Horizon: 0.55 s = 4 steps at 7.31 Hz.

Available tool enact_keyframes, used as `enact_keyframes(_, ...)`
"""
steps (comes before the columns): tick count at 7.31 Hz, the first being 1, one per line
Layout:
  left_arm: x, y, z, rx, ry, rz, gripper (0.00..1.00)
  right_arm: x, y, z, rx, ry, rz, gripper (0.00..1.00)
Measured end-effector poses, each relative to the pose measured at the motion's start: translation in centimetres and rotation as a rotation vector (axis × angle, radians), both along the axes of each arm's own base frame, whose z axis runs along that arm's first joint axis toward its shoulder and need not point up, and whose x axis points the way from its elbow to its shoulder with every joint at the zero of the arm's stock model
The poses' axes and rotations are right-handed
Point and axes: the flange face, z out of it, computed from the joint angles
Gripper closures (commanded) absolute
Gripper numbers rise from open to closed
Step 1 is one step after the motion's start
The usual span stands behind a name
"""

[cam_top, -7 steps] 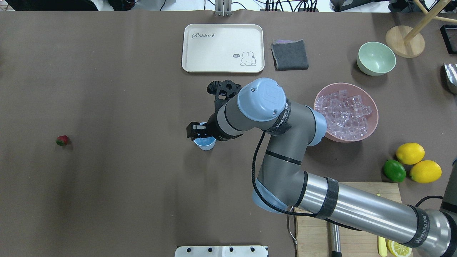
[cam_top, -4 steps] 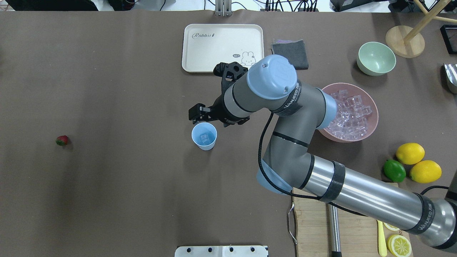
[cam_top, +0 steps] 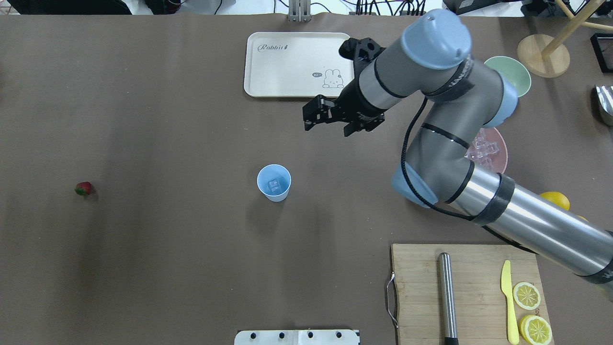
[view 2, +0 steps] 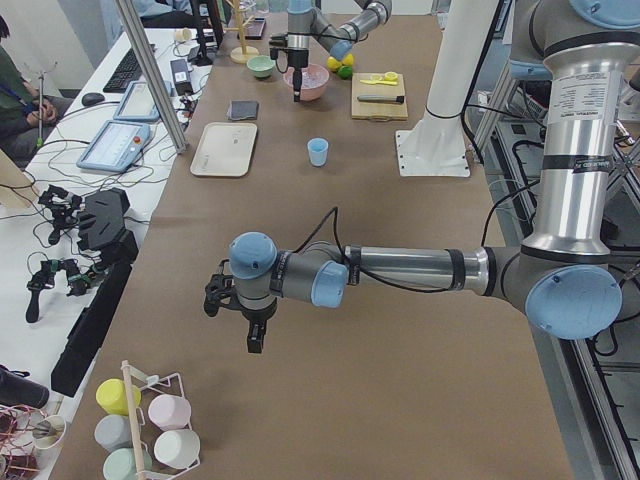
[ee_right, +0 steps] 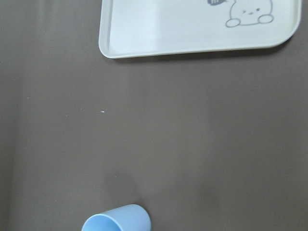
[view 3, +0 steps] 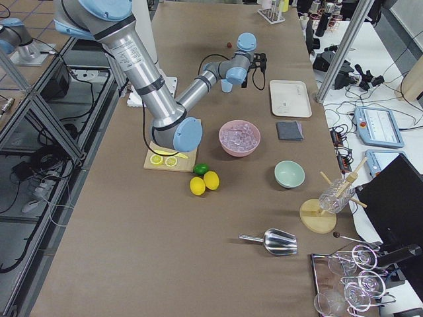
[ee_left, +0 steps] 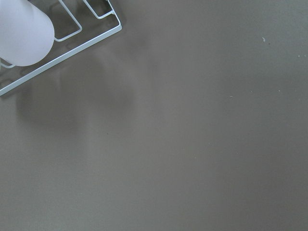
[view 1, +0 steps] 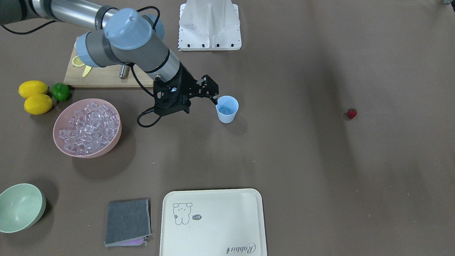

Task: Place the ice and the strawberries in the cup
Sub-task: 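Move the right gripper back over the pink ice bowl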

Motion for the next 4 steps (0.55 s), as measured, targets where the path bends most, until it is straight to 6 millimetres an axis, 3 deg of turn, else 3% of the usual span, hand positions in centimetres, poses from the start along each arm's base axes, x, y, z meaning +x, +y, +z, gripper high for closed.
enact_keyframes(2, 0.0, 0.1, 0.0, 0.0, 0.0, 0.0, 0.02, 4.1, -2.3, 3.3, 0.023, 0.046, -0.002, 0.01)
enact_keyframes(4, 0.0, 0.1, 0.0, 0.001, 0.0, 0.001, 0.02, 6.6, -2.5, 5.6, 0.015, 0.155, -0.022, 0.01)
